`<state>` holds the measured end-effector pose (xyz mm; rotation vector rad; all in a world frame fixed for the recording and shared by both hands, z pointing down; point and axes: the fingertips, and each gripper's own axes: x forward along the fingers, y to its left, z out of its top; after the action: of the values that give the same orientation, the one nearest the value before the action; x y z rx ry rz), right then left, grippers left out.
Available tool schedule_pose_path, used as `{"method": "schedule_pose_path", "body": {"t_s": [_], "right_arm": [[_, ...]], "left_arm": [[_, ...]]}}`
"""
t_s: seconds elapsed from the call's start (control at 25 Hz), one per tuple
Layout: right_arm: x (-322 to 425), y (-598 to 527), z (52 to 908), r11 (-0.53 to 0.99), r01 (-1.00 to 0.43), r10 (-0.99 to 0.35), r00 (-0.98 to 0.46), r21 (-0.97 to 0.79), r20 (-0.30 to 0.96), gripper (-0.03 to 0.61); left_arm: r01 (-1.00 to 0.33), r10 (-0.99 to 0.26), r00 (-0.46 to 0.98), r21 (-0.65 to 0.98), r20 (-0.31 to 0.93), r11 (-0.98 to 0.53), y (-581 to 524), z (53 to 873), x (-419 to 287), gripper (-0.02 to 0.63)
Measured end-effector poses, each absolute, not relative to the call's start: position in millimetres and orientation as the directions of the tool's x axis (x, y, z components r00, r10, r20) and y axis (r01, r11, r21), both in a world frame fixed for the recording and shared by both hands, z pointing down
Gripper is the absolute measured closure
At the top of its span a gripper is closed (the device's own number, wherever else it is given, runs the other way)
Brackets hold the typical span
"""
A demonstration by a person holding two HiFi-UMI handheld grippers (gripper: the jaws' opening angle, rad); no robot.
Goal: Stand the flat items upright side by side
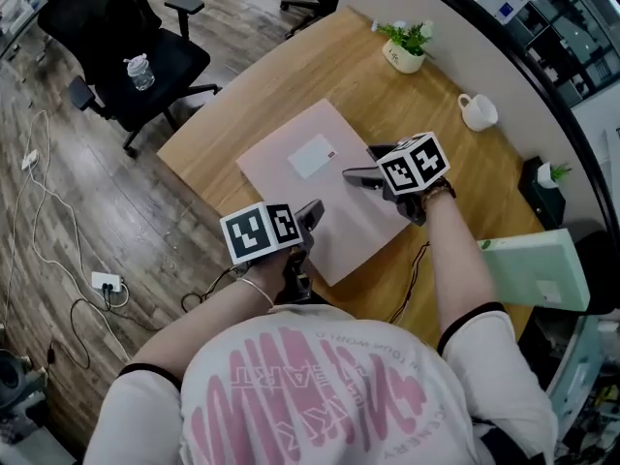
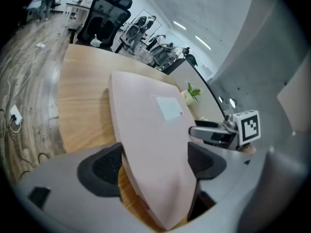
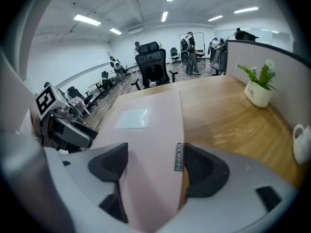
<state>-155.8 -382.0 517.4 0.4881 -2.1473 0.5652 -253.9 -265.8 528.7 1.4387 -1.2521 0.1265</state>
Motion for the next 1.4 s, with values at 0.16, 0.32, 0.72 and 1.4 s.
{"method": "schedule_pose_path", "body": {"t_s": [0.16,0.32,0.72,1.4], "right_arm": [[-144,-365,520,0.752,-0.617,-0.209,-0.557,-0.232,0.804,0.210],[-137,-348,523,0.618,-0.740,-0.290,-0.527,-0.265,0.799,0.210],[-121,-325,524,0.332,-0.894,-0.483,-0.436,-0.302,0.760,0.210],[-78,-277,429,-0.060,-0.994,-0.923,0.021,-0.090,0.385,0.212]], "left_arm": [[-0.786,-0.576,0.423,0.600,0.700,0.152,-275,531,-263,0.196],[-0.852,-0.534,0.439,0.524,0.723,0.008,-291,532,-275,0.194],[-0.839,-0.485,0.544,0.444,0.685,-0.313,-332,509,-272,0.186],[-0.668,-0.570,0.734,0.243,0.368,-0.703,-341,414,-217,0.210]]}}
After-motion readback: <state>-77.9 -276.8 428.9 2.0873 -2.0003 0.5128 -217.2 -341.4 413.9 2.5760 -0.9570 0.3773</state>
